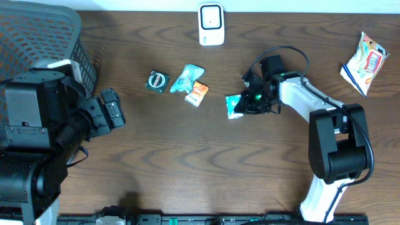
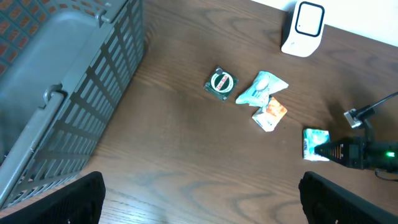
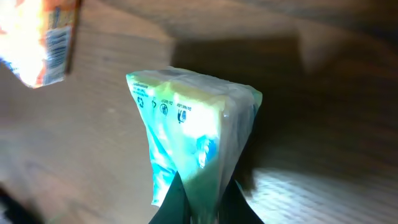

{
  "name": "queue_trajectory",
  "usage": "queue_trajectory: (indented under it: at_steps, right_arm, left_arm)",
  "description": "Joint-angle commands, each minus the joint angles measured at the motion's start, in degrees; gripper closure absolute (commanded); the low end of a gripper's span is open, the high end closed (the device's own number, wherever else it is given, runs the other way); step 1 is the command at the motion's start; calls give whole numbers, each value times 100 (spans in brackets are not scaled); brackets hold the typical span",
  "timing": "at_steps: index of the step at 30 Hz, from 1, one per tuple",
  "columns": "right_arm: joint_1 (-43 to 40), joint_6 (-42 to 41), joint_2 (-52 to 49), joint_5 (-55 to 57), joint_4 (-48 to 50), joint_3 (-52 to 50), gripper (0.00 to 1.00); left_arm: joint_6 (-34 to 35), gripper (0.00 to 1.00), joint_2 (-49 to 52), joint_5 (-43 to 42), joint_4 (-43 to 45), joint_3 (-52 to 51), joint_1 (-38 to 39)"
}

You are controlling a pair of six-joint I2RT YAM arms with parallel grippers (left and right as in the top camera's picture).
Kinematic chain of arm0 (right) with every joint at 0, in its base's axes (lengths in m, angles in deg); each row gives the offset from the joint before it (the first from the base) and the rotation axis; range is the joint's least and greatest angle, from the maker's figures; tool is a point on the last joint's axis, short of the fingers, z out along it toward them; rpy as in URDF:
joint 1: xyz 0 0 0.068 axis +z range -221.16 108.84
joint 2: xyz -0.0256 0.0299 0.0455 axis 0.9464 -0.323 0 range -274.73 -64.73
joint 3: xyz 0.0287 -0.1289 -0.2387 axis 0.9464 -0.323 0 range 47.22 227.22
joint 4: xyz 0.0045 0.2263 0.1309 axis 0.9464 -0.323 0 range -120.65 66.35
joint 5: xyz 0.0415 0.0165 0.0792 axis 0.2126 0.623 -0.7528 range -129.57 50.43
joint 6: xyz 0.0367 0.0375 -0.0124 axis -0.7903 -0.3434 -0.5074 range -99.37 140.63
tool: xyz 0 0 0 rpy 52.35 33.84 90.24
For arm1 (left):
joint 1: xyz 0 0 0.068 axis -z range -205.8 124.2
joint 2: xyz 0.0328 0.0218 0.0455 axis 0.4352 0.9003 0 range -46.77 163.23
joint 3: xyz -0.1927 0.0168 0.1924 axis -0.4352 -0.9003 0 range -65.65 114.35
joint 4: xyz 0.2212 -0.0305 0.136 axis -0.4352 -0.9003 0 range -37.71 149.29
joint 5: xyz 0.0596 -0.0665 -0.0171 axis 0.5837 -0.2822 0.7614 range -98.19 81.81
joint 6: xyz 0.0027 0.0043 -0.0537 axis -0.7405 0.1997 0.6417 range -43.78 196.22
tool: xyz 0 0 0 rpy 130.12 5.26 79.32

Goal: Scan the item barcode
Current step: 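Lift the green wipes pack and rotate it sideways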

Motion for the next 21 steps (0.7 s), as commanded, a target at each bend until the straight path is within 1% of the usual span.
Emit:
queue_trajectory:
  at_steps: [1,2,3,7,9,11,12,14,21]
  right_arm:
    - [-243,540,396,-1467,70,44,99]
    - [-291,699,457,-1757,111,44,99]
    - [-393,890,575,-2297,192,44,99]
    - [-708,951,750,-3526,367,44,99]
    - [-785,1036,748,-4052,361,42,99]
    - [-791,1327,748,-4693,365,42,99]
    - [-778,1478,748,-5209,404,42,99]
    - [-769,1600,748,-5639,431,42,99]
    - [-656,1587,750,-5742,485,42,99]
  left_arm:
    - [-11,2,-9,33,-15,42,-13]
    - [-11,2,-9,31,-15,42,-13]
    - [-11,2,-9,31,-15,42,-13]
    - [-11,2,-9,31,-15,42,-13]
    - [-11,2,-9,33,-15,42,-13]
    - [-11,2,-9,31,-15,42,-13]
    - [-11,2,-9,31,-15,42,-13]
    - [-11,2,-9,31,-15,42,-13]
    - [-11,2,-9,33,-15,42,-13]
